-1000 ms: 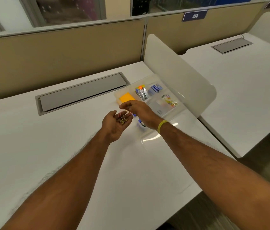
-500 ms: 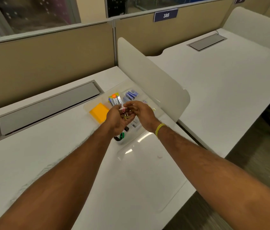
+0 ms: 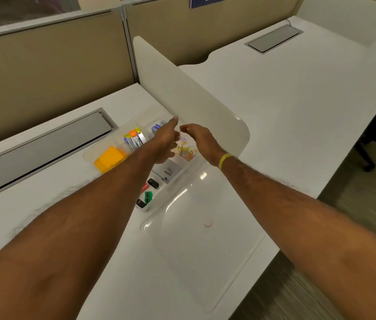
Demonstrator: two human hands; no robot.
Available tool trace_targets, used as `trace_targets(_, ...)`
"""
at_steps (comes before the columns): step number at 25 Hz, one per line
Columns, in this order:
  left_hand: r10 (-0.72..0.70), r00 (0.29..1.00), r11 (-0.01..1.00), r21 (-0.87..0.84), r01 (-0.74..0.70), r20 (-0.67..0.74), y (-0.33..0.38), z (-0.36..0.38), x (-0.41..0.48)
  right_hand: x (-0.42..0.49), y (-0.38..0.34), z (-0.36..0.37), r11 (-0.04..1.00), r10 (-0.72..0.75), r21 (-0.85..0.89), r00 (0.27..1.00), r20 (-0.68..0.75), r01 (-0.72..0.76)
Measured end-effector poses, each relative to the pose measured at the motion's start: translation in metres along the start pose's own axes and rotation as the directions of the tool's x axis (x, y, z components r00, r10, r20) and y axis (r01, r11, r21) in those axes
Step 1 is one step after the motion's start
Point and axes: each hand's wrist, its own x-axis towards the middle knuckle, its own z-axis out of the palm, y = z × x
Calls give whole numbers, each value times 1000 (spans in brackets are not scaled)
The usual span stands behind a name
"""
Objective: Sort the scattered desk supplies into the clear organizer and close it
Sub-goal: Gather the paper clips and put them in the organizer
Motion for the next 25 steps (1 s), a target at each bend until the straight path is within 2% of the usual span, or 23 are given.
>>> trace_targets(2,81,997,971,229,-74,-21,3,-4,2,5,5,-7,988,-13,-154,1000,-17,10)
trace_targets(5,251,968,871,442,-215,-23,5,-18,0,4,13,-12,982,13,-187,999,-36,-20)
trace_targets(8,309,949,828,474,-299,59,-2,-37,-8,0,17,-12,979,22,-204,999,-29,-27)
trace_targets(12,366,927,772,530,-351,81,-19,-63,-32,-9,15,-1,980,38,-195,999,13,-34)
trace_targets(14,416,908,688,638,-346,44,-31,-78,-45,-15,15,6,961,-11,-276,999,39,21)
trace_targets(16,494,867,626,717,-306,-61,-43,-94,-58,-22,16,15,926,-65,-366,994,87,93)
trace_targets(19,530,809,728,626,-281,-254,-64,-115,-75,-31,18,32,869,-85,-471,984,157,150)
trace_targets(22,471,793,826,509,-243,-386,-87,-130,-92,-38,18,53,807,-99,-556,974,203,198)
trace_targets(25,416,797,862,468,-194,-437,-111,-138,-107,-37,16,76,654,-143,-695,951,275,299)
